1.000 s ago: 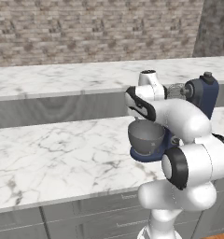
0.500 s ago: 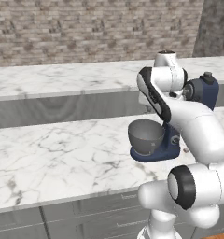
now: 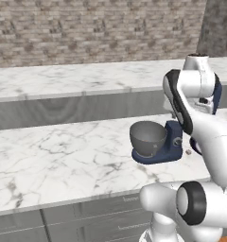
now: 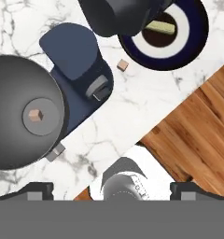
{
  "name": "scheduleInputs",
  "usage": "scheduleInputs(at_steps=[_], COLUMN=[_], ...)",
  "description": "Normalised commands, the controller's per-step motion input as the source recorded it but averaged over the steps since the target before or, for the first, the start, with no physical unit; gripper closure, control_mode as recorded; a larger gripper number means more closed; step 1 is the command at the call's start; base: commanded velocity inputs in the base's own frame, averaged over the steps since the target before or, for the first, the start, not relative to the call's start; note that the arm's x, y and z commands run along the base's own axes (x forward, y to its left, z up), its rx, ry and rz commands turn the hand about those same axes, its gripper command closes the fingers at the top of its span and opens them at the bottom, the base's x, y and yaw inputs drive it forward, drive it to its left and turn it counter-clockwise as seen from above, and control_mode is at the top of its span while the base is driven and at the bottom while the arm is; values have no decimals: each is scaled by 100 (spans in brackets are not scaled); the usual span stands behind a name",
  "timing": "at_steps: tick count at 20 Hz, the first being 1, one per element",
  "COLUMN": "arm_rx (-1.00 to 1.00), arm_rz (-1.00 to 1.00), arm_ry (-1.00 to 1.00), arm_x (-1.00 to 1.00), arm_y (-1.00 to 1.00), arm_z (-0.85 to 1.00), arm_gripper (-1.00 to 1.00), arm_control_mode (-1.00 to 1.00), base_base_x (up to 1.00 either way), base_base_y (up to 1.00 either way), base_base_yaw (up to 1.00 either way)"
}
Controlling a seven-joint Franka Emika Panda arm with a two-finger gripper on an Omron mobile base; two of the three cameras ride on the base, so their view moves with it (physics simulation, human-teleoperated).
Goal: Add butter and sugar cubes to the stand mixer bowl and then turn on the stand mixer to begin making frosting.
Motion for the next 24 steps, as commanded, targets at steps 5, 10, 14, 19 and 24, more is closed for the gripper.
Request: scheduleInputs(at_steps=[5,10,14,19,24], arm_rx=[0,2,6,10,11], arm_rz=[0,4,12,21,22], arm_ry=[0,-2,-7,-15,-18], arm_x=[-14,-11,-7,-6,-2], arm_y=[-81,-95,-87,-73,-61], arm_z=[-1,-2,-10,-26,-36], arm_gripper=[-100,-100,-100,-100,-100], arm_control_mode=[-100,-100,-100,-100,-100], base_base_x=[0,0,0,0,0], base_base_y=[0,0,0,0,0], base_base_yaw=[0,0,0,0,0])
